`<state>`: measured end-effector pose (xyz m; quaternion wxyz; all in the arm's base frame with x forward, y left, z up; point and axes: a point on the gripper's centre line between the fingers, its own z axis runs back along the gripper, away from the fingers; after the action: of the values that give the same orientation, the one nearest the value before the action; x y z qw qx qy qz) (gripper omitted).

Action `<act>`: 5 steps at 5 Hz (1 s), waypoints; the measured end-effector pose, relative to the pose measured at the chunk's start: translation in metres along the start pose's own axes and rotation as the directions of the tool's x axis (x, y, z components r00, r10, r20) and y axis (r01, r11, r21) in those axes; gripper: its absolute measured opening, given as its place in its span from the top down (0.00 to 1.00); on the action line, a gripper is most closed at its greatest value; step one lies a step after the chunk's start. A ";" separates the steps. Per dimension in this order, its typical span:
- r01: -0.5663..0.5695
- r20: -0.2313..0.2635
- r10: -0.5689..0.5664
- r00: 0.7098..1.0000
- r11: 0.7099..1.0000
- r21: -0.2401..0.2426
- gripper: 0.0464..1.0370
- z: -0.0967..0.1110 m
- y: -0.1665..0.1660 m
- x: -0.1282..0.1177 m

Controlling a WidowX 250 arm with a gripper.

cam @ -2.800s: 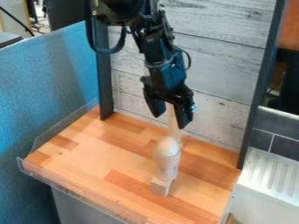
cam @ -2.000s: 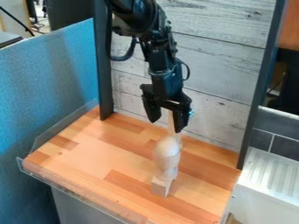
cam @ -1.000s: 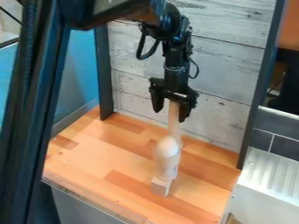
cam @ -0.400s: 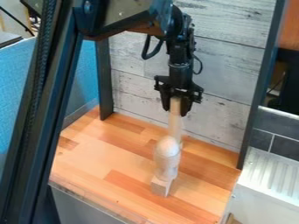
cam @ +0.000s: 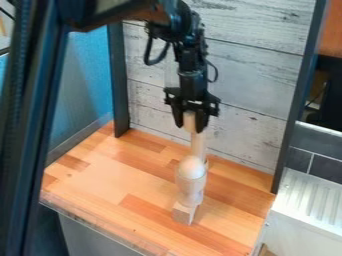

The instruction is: Move the small cylindrical object to the left of the table

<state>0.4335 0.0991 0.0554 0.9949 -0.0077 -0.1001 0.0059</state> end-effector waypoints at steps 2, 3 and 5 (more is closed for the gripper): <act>-0.031 0.094 0.030 0.995 0.999 0.011 0.46 0.016 0.048 -0.018; -0.051 0.133 0.043 0.990 0.997 0.059 0.46 0.006 0.073 -0.021; -0.115 0.016 0.115 0.993 0.991 0.069 0.46 -0.058 0.104 -0.056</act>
<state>0.3896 0.2011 -0.0146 0.9920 0.0213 -0.1052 0.0667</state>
